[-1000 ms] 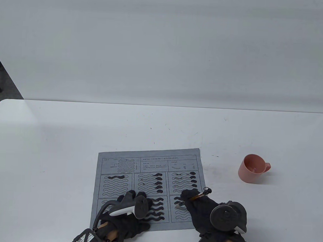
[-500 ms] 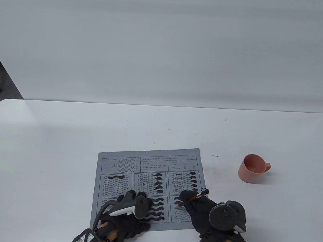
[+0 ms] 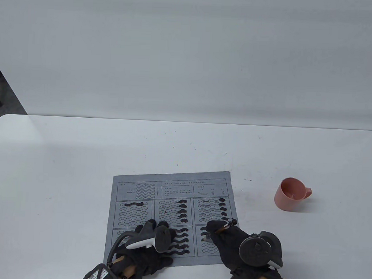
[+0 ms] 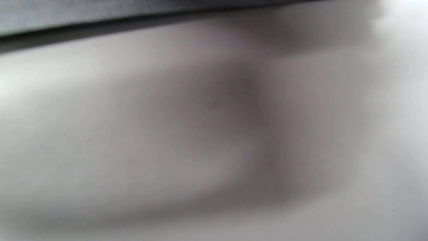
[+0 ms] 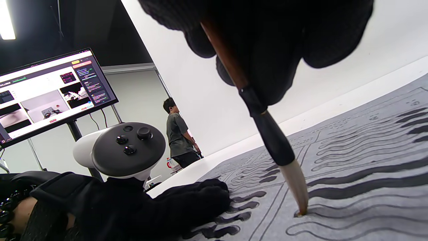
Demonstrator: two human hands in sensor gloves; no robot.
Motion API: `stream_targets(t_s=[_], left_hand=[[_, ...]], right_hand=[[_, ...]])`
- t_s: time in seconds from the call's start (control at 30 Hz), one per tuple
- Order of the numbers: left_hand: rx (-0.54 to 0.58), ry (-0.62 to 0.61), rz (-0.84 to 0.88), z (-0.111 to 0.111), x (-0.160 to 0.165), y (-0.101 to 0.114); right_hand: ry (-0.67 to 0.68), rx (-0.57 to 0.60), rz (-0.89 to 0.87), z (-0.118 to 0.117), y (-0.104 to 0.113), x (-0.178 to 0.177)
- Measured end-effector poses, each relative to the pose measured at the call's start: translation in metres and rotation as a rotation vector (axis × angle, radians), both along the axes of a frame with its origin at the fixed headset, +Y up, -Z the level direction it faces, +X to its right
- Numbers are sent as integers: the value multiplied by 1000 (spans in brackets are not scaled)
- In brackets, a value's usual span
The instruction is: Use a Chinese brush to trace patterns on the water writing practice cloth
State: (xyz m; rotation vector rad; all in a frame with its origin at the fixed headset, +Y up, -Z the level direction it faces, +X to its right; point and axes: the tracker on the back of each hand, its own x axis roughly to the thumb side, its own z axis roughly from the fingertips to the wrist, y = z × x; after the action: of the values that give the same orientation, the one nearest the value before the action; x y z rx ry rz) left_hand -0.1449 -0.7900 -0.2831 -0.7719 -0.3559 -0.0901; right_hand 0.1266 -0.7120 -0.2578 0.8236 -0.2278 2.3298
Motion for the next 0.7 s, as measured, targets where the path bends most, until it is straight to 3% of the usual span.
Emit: stream_targets(t_s=[0.7], left_hand=[[0,0,-1,0,0,0]], right_hand=[[-19,10,29,0,1,2]])
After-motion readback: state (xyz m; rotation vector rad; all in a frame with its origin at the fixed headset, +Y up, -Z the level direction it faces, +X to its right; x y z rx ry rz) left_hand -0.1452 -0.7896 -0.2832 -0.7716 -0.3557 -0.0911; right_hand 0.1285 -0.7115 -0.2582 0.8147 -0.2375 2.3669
